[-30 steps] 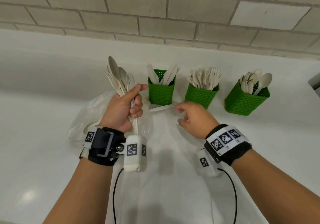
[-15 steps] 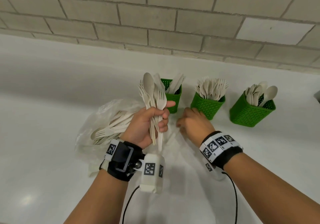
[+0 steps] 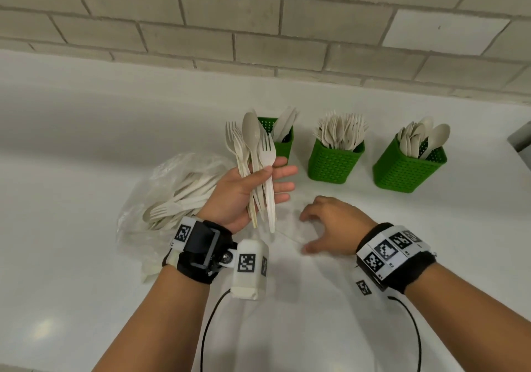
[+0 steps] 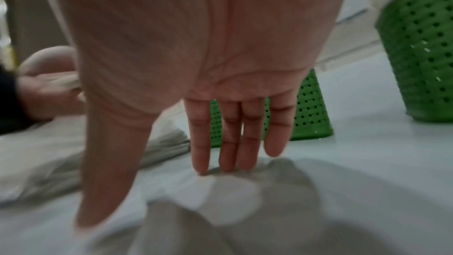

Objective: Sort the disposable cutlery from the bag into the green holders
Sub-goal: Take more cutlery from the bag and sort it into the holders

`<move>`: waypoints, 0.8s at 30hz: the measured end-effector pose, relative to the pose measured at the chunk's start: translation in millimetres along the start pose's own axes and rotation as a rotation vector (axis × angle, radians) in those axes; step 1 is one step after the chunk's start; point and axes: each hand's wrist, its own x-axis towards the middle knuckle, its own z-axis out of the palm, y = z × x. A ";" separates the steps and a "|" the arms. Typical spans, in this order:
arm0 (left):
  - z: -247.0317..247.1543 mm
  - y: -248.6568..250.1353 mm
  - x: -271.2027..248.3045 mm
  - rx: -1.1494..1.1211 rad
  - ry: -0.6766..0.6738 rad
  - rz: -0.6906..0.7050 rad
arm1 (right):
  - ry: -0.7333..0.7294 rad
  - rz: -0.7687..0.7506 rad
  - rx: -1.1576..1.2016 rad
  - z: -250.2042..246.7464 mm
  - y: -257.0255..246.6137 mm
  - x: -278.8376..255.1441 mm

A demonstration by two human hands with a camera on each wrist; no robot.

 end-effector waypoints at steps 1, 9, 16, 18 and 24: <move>0.0 -1.6 -0.2 0.006 0.008 -0.001 | -0.040 0.026 -0.070 1.4 -0.8 -5.0; 7.3 -12.6 6.0 0.008 0.077 -0.026 | -0.059 0.135 -0.034 8.7 13.4 -28.1; 17.6 -22.5 11.9 0.066 0.093 -0.029 | 0.328 0.104 1.083 -30.3 10.9 -51.7; 21.3 -23.7 12.8 0.076 0.074 -0.033 | 0.428 0.069 1.141 -41.1 5.5 -55.4; 31.3 -26.4 14.4 0.096 0.041 -0.048 | 0.460 -0.005 1.362 -51.2 2.2 -61.6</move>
